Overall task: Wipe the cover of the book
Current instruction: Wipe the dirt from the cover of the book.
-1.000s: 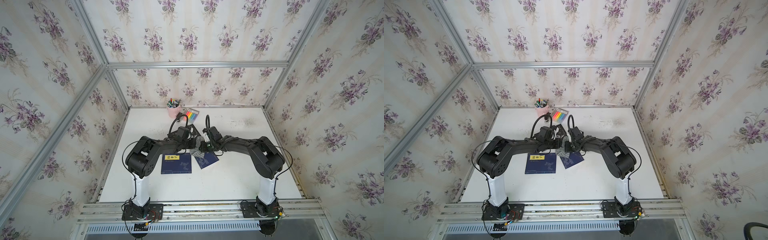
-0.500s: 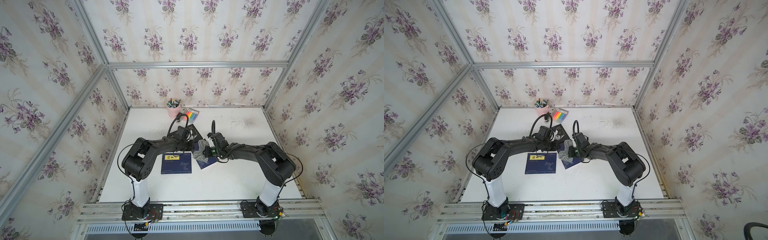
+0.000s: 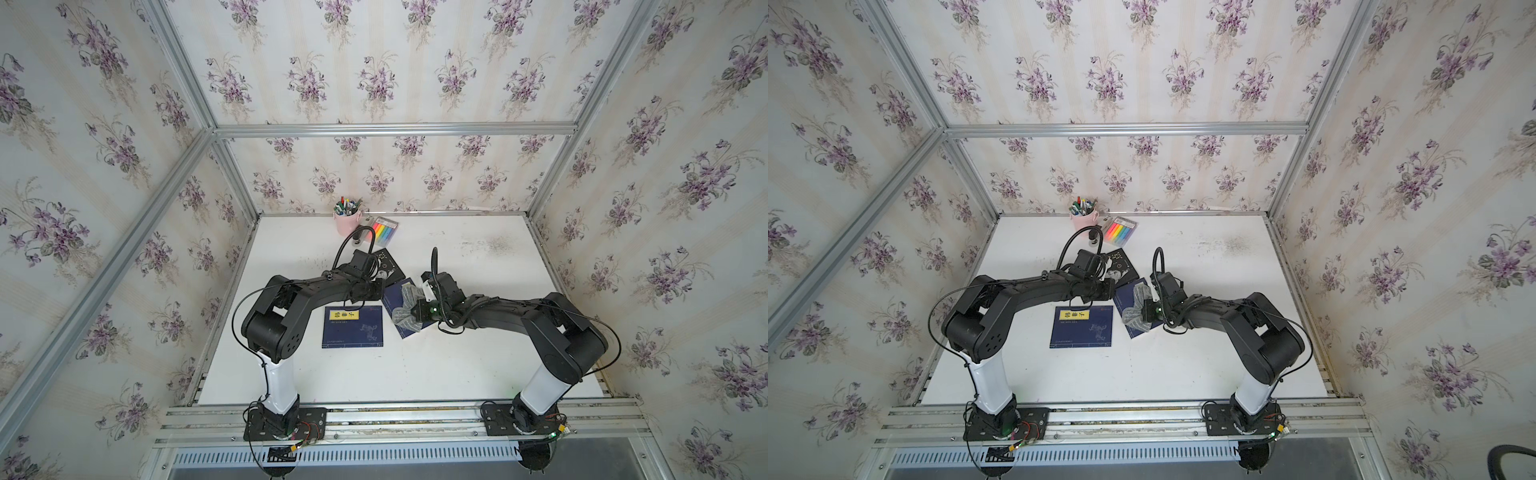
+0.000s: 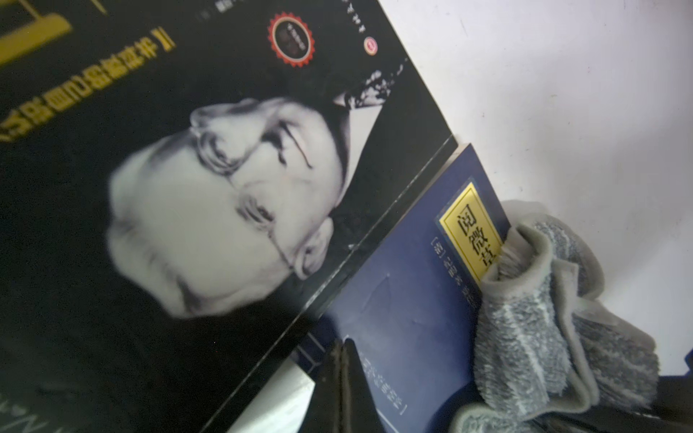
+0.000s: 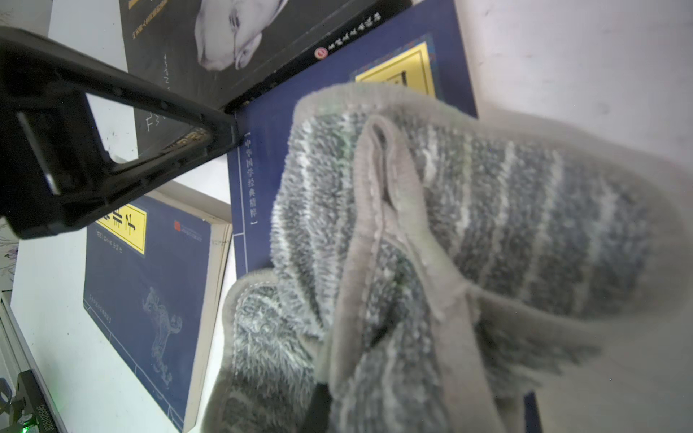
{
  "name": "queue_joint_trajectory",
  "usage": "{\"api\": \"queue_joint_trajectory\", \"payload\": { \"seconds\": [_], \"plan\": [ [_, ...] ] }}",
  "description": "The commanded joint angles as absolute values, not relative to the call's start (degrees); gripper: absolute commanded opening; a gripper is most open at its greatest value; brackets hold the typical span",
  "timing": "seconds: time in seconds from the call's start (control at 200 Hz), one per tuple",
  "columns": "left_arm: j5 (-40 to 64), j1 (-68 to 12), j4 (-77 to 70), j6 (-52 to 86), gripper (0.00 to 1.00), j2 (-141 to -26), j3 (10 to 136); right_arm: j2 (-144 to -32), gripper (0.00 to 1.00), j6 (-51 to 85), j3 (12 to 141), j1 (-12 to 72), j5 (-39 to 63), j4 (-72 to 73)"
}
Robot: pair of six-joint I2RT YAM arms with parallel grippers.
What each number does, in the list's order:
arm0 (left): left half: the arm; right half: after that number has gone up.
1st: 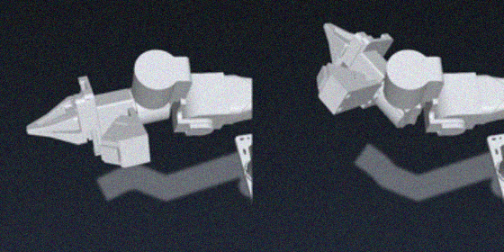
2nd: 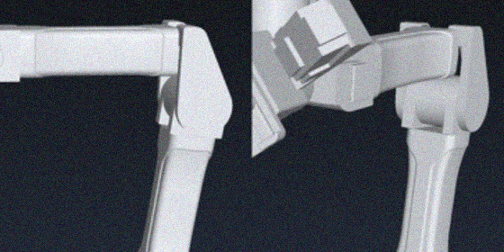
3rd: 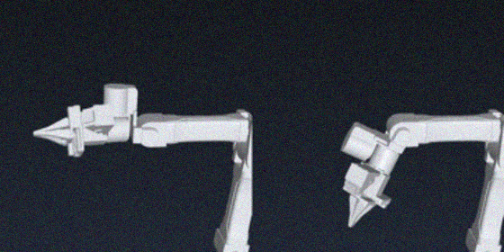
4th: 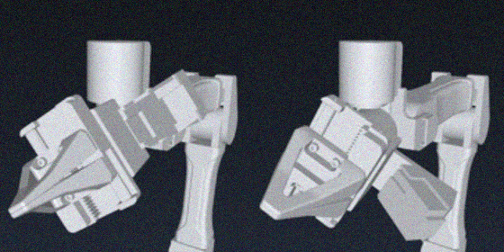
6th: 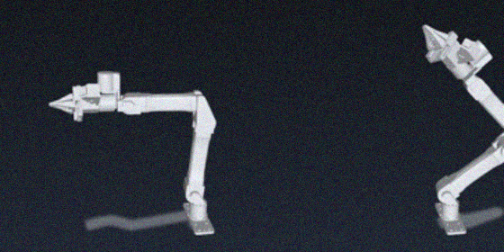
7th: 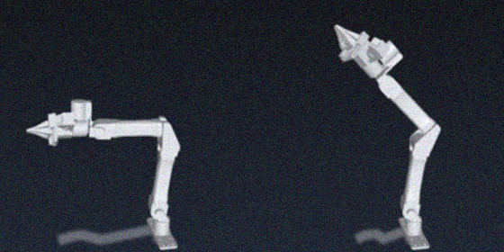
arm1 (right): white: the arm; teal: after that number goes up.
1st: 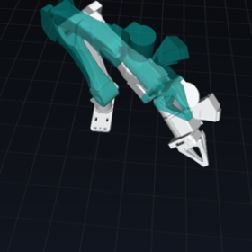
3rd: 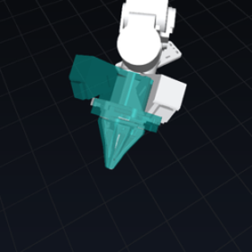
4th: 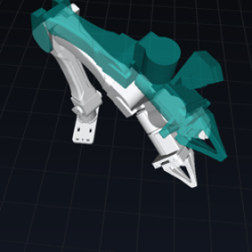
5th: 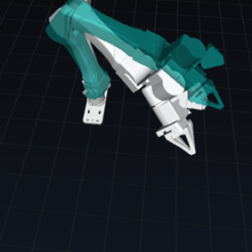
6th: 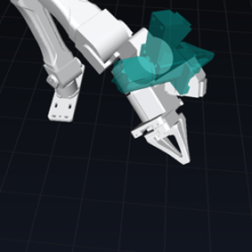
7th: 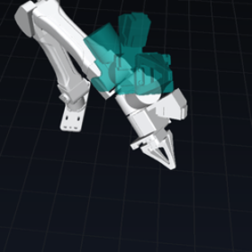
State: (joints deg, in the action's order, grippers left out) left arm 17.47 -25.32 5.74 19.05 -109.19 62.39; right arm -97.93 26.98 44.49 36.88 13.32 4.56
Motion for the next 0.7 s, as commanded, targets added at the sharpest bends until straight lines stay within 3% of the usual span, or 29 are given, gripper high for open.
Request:
{"api": "queue_joint_trajectory", "payload": {
  "seconds": [0.0,0.44,0.694],
  "plan": [
    [12.9,-25.0,8.1,17.1,0.00,-109.2,62.5,-98.5,0.00,26.6,44.3,37.0,12.3,-4.9],
    [15.2,-23.8,7.3,17.0,0.00,-110.0,62.4,-98.2,0.00,26.5,44.1,37.1,12.7,-4.6],
    [17.6,-24.0,6.0,17.2,0.00,-110.0,61.4,-104.9,0.00,27.0,53.5,38.3,13.8,-4.2]
  ]
}}
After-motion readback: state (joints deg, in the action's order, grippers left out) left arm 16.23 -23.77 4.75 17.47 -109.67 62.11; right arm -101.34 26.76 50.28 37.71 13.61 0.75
